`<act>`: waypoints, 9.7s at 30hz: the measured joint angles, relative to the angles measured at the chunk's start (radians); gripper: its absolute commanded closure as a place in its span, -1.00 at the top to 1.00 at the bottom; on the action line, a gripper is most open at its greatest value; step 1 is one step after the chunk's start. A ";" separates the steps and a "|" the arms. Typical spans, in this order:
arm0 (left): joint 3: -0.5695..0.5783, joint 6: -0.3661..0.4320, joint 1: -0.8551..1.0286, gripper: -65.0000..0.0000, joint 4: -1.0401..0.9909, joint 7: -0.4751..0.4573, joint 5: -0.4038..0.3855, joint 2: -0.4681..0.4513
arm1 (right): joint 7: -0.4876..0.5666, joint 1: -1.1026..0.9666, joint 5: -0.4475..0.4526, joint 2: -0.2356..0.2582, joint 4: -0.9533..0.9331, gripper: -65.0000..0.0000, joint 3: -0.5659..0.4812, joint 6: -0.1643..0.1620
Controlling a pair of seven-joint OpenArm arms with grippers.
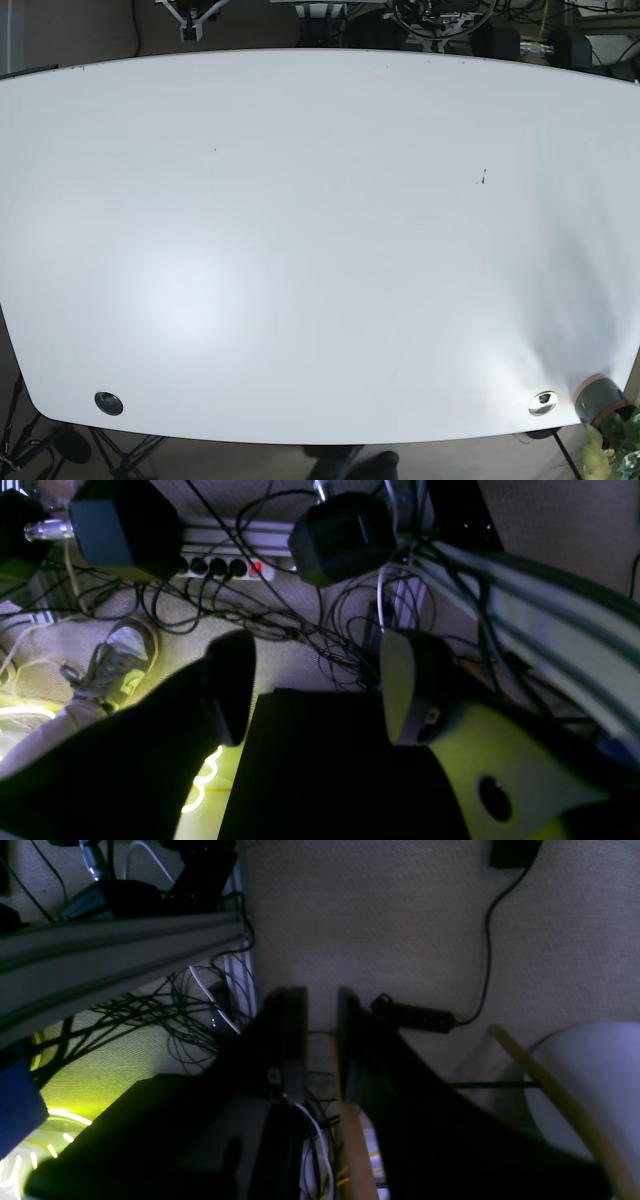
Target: Fold the T-shirt properly
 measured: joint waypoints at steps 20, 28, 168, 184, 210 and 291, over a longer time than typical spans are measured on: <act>-0.001 0.000 0.002 0.13 0.002 0.001 0.000 -0.003 | 0.003 0.000 0.000 -0.031 0.000 -0.69 0.000 0.011; -0.002 0.000 0.003 0.13 0.000 0.001 0.000 -0.002 | 0.003 0.000 0.000 -0.037 0.000 -0.69 0.000 0.004; 0.000 -0.004 0.787 0.13 1.177 0.005 -0.003 -0.005 | -0.210 -0.829 0.004 -0.005 1.152 -0.71 0.053 0.003; -0.003 -0.004 0.897 0.13 1.408 0.100 -0.004 -0.006 | -0.216 -1.012 0.004 -0.009 1.404 -0.71 0.055 0.003; -0.032 -0.004 0.940 0.14 1.766 0.151 -0.070 -0.003 | -0.214 -0.980 0.004 -0.014 1.794 -0.71 0.144 0.011; -0.032 0.003 0.625 0.59 1.733 0.157 -0.098 -0.039 | -0.831 0.350 0.169 -0.061 1.180 -0.82 -0.193 0.000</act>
